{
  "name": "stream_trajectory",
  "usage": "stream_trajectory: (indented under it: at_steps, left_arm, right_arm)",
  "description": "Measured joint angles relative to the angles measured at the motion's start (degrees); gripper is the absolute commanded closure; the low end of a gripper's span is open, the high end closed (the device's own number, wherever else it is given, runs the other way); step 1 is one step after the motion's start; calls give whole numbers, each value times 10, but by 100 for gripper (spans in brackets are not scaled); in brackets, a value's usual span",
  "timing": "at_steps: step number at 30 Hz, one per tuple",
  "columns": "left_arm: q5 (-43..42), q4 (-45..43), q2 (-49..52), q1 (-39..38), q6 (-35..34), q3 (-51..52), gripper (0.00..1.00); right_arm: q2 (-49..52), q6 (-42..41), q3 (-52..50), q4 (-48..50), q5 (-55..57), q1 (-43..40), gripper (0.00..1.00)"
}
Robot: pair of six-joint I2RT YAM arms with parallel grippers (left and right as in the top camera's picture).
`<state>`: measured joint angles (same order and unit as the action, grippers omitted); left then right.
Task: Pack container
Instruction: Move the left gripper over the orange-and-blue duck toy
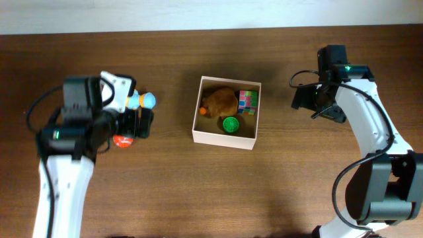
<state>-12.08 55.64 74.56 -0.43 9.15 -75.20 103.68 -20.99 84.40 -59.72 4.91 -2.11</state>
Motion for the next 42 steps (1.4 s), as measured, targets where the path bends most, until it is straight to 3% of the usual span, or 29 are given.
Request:
stream_trajectory:
  at_steps: [8,20,35,42]
  left_arm:
    - [-19,3,118,0,25,-82,1]
    - [-8,-62,232,17,30,-195,1]
    - [18,31,327,30,24,-203,1]
    - [-23,44,335,13,24,-203,1]
  right_arm:
    - [0,0,0,0,0,0,1]
    - [0,0,0,0,0,0,1]
    - [0,0,0,0,0,0,1]
    - [0,0,0,0,0,0,1]
